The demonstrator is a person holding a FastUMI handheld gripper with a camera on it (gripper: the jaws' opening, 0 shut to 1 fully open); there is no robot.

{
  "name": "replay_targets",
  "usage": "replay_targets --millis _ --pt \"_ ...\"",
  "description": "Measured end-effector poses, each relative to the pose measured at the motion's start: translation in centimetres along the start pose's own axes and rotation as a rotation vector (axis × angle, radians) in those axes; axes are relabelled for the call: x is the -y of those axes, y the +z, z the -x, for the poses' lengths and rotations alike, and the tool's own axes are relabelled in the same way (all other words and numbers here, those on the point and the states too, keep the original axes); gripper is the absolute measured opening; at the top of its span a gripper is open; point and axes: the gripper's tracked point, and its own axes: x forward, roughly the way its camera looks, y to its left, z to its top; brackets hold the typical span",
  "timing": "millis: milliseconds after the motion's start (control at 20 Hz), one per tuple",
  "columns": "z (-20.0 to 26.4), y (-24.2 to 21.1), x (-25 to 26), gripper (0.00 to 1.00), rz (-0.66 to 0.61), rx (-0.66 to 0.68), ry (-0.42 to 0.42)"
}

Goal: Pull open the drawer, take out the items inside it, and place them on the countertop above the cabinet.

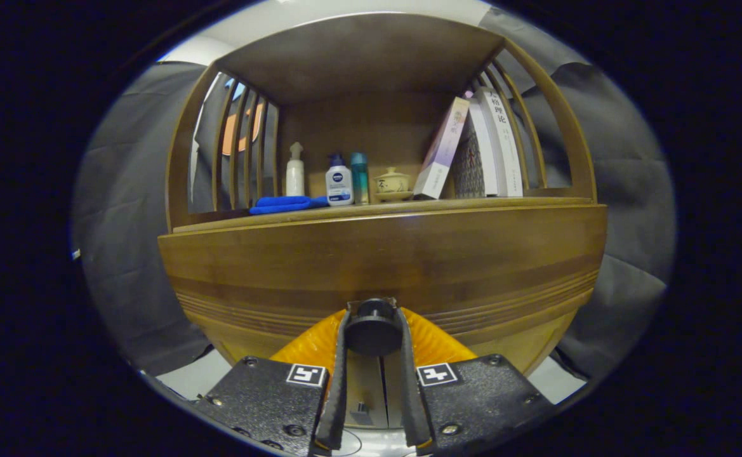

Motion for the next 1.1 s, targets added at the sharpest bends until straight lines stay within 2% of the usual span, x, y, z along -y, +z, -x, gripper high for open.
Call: replay_targets --millis 1100 --pt "13.1 -3.4 -0.5 0.39 -0.013 -0.051 -0.043"
